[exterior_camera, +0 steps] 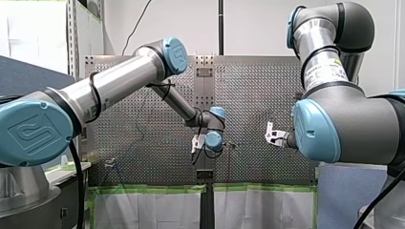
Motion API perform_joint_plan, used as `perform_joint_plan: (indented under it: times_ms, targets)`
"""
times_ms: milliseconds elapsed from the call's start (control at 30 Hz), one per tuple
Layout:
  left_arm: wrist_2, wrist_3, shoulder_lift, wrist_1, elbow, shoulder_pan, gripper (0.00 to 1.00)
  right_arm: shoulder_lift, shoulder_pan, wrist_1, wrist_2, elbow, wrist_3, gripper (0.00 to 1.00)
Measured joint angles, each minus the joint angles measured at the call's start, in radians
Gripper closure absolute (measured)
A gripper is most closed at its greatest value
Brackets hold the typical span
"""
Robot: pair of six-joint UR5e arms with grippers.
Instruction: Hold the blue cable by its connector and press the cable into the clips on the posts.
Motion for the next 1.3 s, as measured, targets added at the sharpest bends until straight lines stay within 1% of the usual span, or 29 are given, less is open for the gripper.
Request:
perform_joint_plan:
  times_ms: [133,300,600,800,1100,1300]
  targets:
    - [-0.002,-0.005,0.02,-0.003,-0.009,-0.017,0.0,0.0,0.0,0.002,0.0,0.0,-0.001,1.0]
    - [0.0,-0.009,0.031,-0.008,-0.024,-0.033,0.0,0.0,-0.001,0.002,0.0,0.0,-0.001,1.0]
    - [0.011,-0.009,0.064,0.021,-0.092,-0.042,0.0,0.0,0.0,0.003,0.0,0.0,-0.001,1.0]
    - [0.012,-0.01,0.09,0.046,-0.141,-0.058,0.0,0.0,0.001,0.007,-0.001,0.0,-0.002,1.0]
    - [0.015,-0.01,0.092,0.053,-0.149,-0.089,0.0,0.0,0.001,0.008,-0.002,0.0,-0.002,1.0]
    - [0.019,-0.021,0.092,0.061,-0.15,-0.108,0.0,0.0,0.001,0.008,-0.002,0.0,-0.002,1.0]
